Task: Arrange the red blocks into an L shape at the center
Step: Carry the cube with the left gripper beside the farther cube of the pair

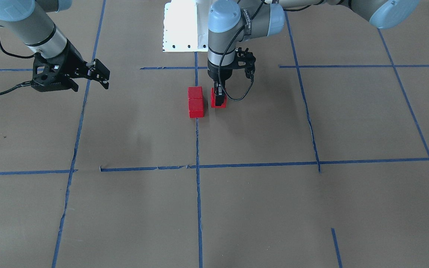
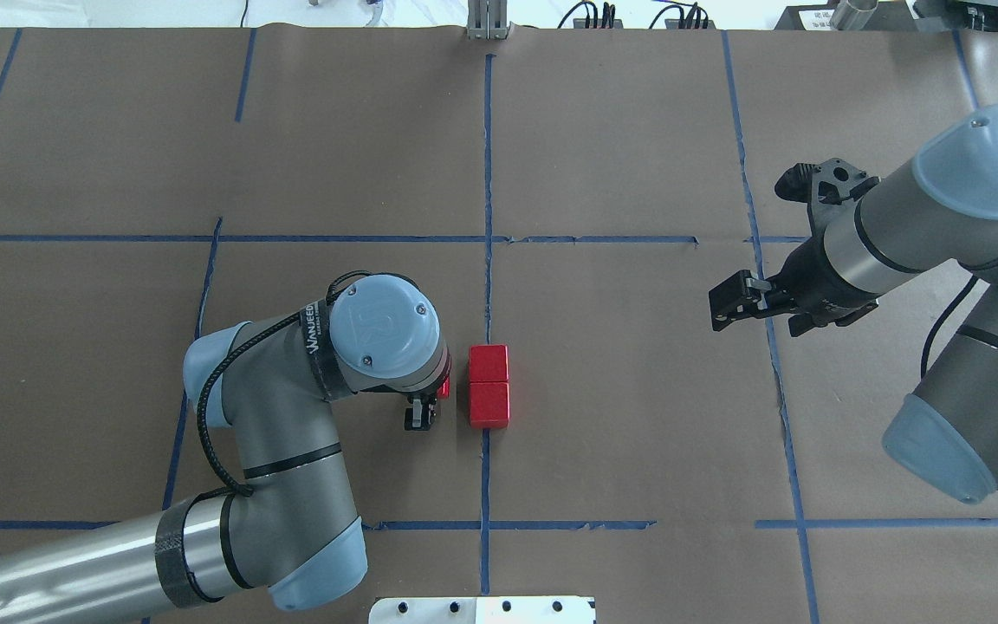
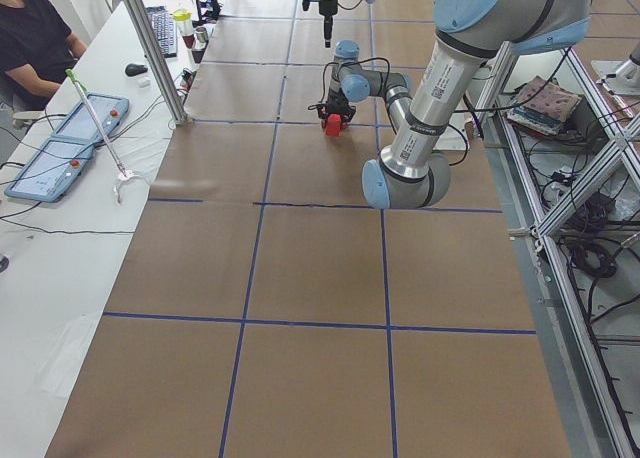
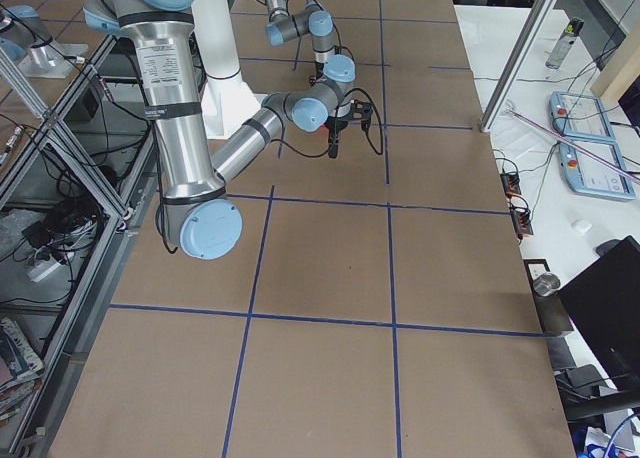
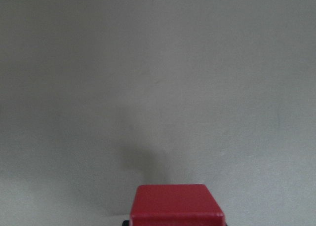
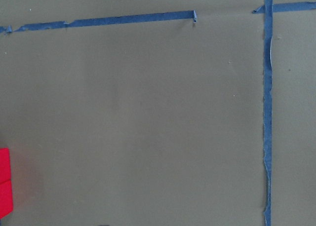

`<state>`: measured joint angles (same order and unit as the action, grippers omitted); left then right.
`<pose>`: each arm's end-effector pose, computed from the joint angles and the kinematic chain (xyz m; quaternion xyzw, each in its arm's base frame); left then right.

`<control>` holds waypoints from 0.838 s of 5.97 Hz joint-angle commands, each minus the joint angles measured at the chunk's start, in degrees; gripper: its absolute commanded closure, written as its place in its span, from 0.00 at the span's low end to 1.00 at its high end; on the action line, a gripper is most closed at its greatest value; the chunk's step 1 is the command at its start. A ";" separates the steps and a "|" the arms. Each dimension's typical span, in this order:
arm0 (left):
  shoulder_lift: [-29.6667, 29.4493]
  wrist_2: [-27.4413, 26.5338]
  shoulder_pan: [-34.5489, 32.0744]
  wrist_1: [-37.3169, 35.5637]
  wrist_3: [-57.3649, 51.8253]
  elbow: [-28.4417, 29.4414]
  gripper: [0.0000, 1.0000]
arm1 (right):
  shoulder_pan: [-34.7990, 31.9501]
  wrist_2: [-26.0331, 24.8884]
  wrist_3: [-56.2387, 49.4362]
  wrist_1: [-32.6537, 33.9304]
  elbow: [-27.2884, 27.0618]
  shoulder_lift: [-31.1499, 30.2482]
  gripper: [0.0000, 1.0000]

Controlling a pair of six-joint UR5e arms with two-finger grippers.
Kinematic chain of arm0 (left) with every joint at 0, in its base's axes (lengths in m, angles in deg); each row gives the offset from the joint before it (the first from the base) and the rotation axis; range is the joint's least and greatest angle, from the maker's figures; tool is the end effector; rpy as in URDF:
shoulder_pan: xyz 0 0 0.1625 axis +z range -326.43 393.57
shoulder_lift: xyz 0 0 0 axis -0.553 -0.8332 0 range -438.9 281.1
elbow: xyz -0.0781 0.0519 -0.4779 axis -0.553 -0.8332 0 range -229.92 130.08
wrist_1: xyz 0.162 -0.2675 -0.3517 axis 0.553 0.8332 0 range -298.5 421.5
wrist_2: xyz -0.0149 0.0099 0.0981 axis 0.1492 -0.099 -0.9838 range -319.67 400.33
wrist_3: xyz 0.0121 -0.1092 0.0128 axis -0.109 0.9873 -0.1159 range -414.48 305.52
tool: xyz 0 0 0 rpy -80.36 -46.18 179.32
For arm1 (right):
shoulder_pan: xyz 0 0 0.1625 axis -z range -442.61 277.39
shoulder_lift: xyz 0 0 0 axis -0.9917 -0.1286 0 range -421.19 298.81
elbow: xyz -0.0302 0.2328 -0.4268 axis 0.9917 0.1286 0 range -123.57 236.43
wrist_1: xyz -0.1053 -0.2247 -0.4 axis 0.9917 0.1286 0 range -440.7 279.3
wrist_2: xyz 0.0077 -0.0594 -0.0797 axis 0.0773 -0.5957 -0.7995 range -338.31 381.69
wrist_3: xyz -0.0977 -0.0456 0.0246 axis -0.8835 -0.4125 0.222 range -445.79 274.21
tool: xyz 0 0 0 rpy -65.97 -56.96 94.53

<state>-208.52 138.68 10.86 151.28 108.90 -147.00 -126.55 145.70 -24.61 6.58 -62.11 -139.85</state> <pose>0.6633 -0.4047 0.2122 -0.2289 0.3270 -0.6624 0.6340 -0.3663 -0.4523 0.3507 -0.0134 -0.4412 0.0118 0.8972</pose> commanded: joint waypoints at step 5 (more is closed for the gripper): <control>-3.89 0.00 -0.31 0.31 -0.69 5.41 1.00 | 0.00 0.09 0.00 0.00 0.06 -0.09 0.00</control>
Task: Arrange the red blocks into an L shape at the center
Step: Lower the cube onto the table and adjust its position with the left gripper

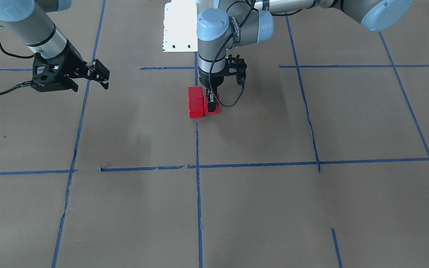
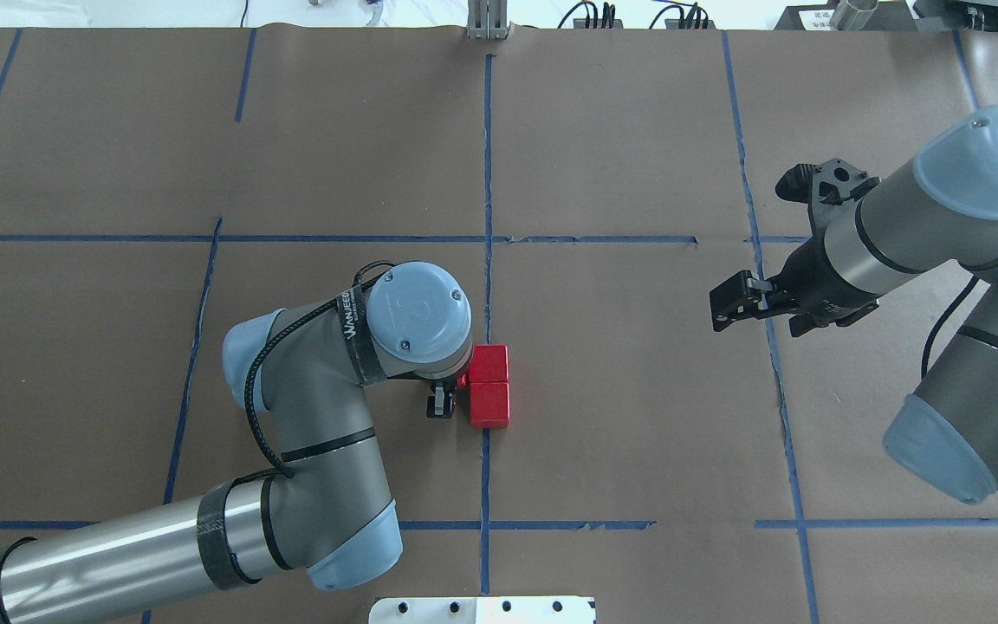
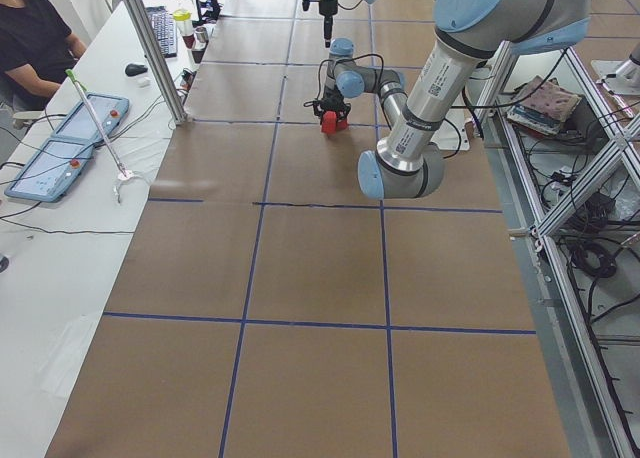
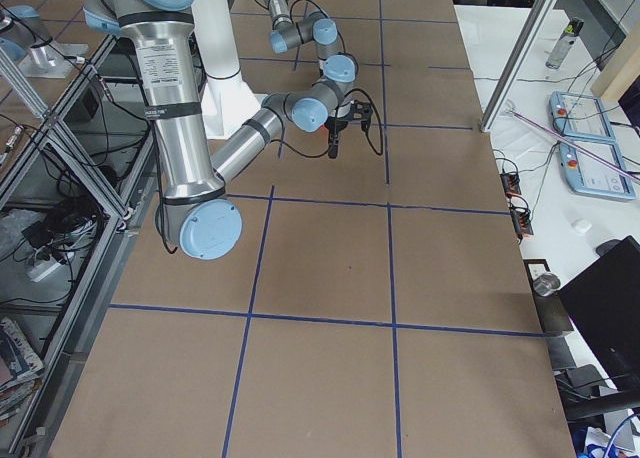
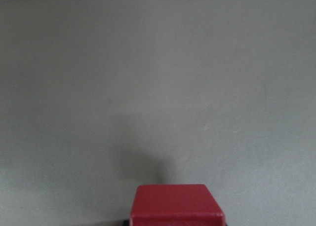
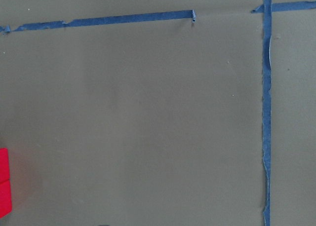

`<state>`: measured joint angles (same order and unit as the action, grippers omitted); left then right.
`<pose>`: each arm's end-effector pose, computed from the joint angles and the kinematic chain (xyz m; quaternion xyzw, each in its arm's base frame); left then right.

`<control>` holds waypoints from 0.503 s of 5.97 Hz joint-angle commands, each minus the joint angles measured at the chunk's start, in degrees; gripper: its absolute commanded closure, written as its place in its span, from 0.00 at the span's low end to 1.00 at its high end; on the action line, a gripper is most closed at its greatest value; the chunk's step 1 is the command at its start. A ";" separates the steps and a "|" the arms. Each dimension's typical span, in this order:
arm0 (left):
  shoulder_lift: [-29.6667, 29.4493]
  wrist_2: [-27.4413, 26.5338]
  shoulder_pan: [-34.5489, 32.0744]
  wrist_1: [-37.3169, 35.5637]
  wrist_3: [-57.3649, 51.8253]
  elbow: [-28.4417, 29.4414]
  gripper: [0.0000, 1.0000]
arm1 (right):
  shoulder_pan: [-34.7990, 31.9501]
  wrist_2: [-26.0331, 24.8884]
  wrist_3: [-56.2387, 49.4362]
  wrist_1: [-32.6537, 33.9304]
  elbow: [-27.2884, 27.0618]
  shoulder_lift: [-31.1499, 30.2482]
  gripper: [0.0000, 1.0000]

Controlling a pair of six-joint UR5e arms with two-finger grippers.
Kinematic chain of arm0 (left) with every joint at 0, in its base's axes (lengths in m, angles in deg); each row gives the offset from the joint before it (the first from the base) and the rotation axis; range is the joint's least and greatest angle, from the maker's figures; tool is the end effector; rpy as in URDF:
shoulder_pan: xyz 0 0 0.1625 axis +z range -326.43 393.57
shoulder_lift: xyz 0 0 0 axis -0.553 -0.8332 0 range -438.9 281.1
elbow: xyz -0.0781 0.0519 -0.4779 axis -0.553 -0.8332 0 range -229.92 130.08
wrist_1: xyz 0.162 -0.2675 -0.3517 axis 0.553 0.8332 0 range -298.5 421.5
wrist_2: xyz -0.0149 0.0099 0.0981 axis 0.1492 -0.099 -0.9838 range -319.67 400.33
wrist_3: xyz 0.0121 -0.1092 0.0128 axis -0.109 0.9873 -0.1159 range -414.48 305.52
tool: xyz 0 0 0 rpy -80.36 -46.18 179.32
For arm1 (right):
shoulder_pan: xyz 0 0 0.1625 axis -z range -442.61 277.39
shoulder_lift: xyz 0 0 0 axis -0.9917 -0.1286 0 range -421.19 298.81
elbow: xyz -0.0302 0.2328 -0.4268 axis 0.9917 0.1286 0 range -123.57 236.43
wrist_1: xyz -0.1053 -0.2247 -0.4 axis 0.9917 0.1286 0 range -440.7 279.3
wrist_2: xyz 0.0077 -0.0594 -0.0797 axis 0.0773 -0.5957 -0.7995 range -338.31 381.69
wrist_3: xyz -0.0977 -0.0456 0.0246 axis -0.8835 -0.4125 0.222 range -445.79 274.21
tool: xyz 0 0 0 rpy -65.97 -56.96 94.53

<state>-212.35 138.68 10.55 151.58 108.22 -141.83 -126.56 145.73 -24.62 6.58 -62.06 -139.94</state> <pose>0.6904 -0.4208 0.2006 -0.2227 0.3213 -0.6633 0.6380 -0.3662 -0.4522 0.3520 -0.0143 -0.4405 0.0121 0.8975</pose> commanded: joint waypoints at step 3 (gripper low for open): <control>-0.14 0.00 -0.18 2.11 -0.11 1.82 1.00 | 0.00 0.24 0.00 0.00 -0.08 0.00 0.00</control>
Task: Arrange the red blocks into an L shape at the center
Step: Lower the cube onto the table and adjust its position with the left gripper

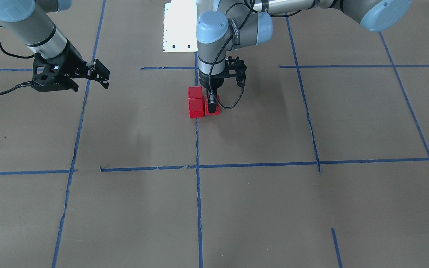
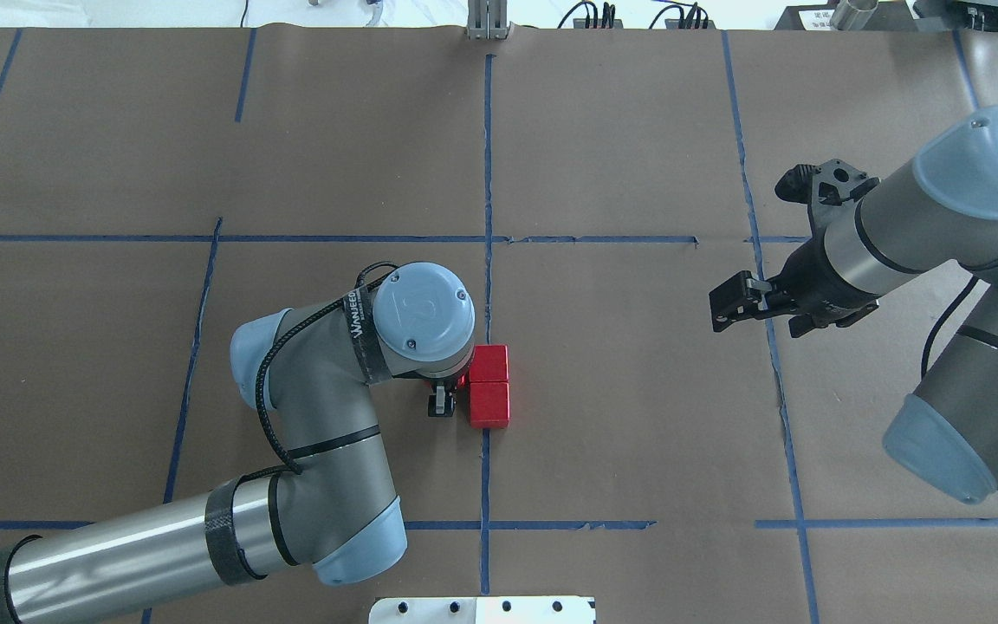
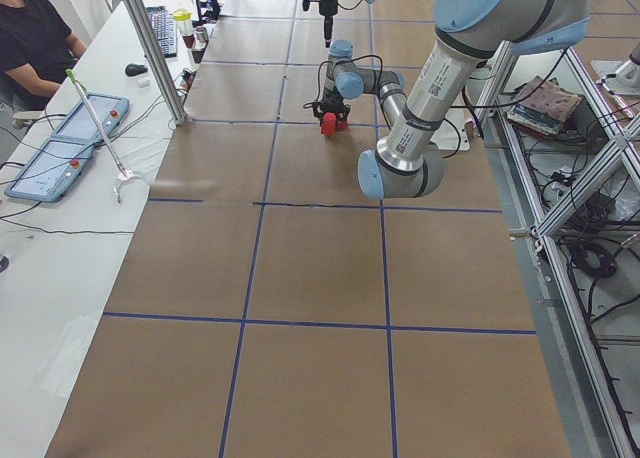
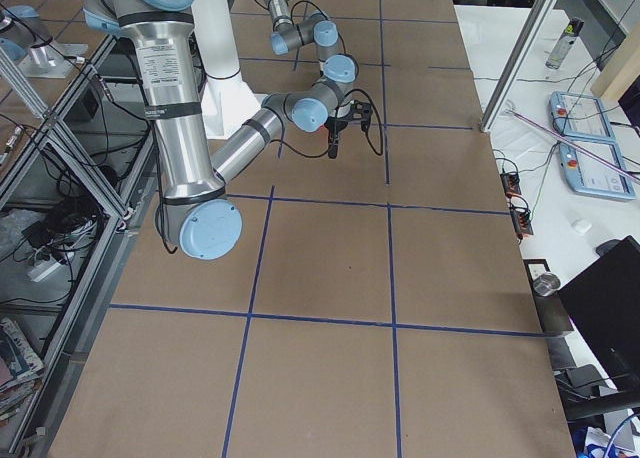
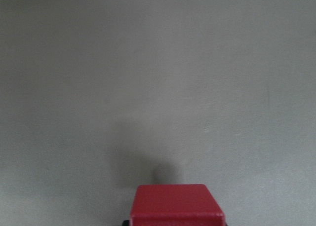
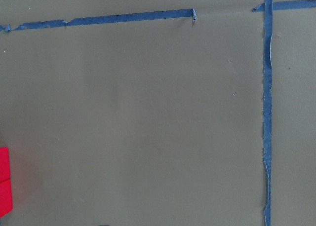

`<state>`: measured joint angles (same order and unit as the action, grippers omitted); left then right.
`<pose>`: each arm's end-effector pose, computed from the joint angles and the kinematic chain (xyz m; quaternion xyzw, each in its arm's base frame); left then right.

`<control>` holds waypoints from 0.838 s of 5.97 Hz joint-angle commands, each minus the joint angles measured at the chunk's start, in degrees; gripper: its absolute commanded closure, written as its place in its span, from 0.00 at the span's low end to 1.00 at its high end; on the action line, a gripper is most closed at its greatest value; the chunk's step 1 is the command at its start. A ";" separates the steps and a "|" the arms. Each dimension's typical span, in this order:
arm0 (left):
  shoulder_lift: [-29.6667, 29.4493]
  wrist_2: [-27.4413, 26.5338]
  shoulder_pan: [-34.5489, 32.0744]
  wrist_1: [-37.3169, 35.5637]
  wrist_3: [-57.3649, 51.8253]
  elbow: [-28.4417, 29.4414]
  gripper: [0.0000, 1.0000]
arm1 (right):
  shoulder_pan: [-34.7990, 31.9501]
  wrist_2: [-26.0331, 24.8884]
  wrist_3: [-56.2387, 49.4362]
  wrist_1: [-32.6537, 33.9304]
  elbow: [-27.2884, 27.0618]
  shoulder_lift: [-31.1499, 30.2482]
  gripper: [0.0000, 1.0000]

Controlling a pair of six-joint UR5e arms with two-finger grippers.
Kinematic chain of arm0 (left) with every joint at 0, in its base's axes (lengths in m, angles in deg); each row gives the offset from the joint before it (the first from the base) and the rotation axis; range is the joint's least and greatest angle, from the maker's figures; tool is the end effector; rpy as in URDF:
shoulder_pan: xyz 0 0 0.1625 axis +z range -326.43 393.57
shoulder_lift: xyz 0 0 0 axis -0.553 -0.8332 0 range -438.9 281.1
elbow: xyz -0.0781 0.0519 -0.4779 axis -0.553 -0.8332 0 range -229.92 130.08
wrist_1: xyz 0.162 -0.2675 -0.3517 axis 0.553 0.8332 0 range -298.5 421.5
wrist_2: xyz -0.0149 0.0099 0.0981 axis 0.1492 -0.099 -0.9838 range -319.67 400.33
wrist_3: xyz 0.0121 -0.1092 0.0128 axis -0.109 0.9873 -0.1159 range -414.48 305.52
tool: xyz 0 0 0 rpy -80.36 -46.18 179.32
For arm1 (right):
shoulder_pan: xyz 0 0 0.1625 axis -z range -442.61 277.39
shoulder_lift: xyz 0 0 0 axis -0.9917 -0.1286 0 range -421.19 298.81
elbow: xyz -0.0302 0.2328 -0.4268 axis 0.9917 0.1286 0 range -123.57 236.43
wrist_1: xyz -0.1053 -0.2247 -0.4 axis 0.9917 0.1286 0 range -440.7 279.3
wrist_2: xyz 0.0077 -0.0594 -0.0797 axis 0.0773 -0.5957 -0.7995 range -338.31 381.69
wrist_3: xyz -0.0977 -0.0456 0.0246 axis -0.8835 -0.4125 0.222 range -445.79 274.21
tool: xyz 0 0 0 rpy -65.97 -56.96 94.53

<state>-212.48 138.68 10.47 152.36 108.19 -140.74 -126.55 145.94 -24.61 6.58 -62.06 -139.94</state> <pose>0.6955 -0.4241 0.2057 -0.2219 0.3202 -0.6641 0.6381 -0.3664 -0.4518 0.3518 -0.0158 -0.4414 0.0114 0.8971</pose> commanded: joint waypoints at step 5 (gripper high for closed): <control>-0.10 0.00 -0.10 1.61 -0.17 1.43 0.24 | 0.00 0.12 0.00 0.00 -0.07 0.00 0.00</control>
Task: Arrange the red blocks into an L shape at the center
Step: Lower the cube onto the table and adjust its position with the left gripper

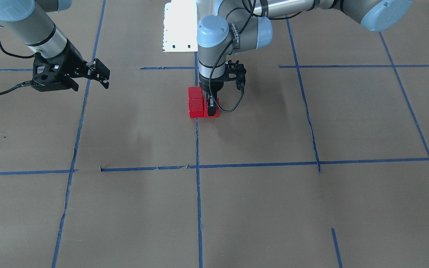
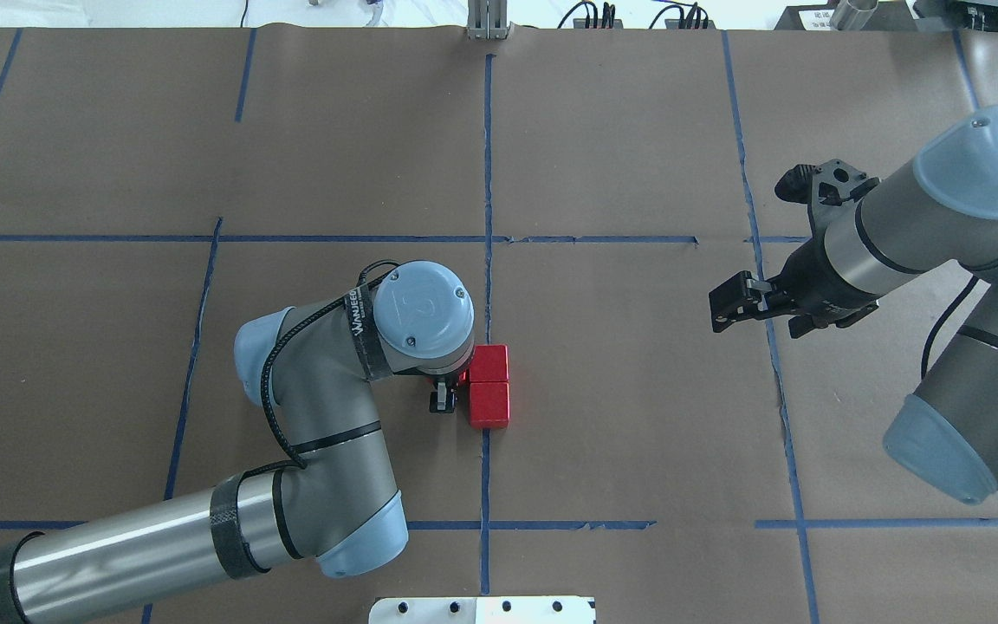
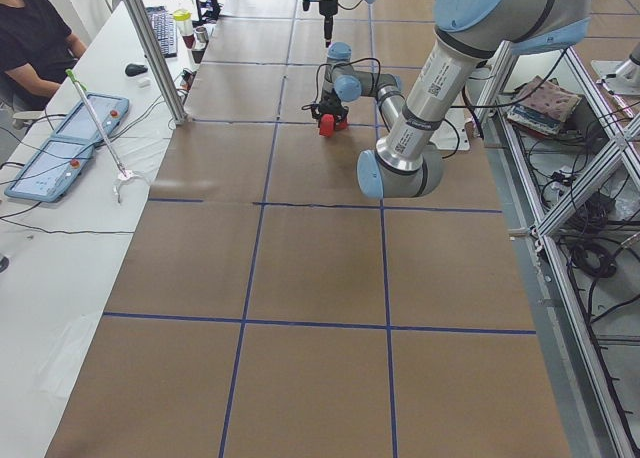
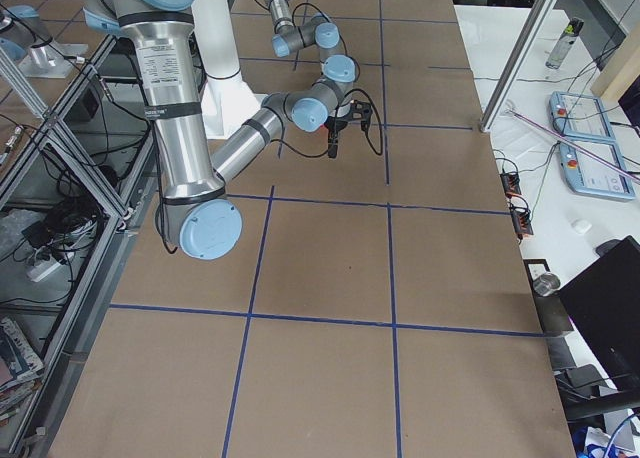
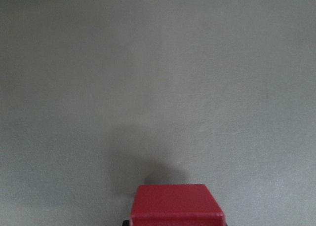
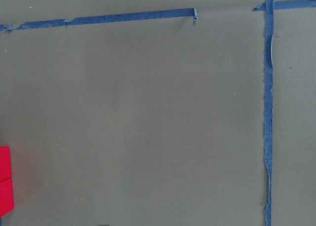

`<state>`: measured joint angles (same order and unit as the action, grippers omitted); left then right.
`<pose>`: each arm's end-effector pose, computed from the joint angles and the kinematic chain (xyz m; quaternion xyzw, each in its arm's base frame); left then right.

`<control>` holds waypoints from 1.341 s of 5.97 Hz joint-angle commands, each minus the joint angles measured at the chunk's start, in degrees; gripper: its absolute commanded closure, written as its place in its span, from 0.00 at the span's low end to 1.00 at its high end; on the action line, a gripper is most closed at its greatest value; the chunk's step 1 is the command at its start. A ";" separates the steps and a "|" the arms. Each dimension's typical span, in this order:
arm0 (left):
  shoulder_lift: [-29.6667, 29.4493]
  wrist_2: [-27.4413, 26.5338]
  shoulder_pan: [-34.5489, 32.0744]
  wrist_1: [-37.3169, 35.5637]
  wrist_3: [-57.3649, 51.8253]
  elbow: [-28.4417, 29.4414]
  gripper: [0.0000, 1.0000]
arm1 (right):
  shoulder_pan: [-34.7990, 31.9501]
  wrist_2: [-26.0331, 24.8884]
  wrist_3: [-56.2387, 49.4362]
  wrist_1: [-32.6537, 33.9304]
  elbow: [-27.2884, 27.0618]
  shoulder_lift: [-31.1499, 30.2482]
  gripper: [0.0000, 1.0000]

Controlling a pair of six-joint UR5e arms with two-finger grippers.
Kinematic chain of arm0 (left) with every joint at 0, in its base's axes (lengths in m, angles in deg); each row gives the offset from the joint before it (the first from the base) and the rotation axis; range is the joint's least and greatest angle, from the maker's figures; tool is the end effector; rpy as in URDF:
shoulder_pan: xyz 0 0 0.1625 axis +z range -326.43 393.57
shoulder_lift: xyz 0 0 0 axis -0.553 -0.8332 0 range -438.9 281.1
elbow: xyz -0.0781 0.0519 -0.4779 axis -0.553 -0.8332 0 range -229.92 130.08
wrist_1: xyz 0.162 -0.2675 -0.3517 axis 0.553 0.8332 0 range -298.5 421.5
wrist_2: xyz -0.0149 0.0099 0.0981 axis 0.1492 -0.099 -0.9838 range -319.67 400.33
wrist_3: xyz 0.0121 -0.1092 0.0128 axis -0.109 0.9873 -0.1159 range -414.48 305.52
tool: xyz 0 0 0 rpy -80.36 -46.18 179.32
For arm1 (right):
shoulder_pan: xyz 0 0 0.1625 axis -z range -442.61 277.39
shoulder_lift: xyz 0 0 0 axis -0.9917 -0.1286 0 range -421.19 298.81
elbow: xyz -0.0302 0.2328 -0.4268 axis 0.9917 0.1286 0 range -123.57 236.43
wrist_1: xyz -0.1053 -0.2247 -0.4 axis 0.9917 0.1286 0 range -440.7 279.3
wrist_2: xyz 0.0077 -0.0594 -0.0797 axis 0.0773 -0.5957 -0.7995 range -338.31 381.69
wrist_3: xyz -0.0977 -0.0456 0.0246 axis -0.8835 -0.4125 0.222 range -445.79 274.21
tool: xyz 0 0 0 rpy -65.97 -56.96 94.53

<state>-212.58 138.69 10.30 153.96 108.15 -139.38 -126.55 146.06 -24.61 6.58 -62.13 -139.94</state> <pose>0.7011 -0.4291 0.2114 -0.2224 0.3231 -0.6639 0.6367 -0.3662 -0.4514 0.3511 -0.0162 -0.4422 0.0108 0.8967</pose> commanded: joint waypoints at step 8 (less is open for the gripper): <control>4.70 2.62 -3.00 -5.62 -24.65 -15.95 0.00 | -5.24 0.87 -0.18 0.61 -1.23 -1.14 0.00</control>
<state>-211.36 140.06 7.50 149.18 91.68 -150.33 -129.19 146.39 -24.76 7.02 -63.15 -140.73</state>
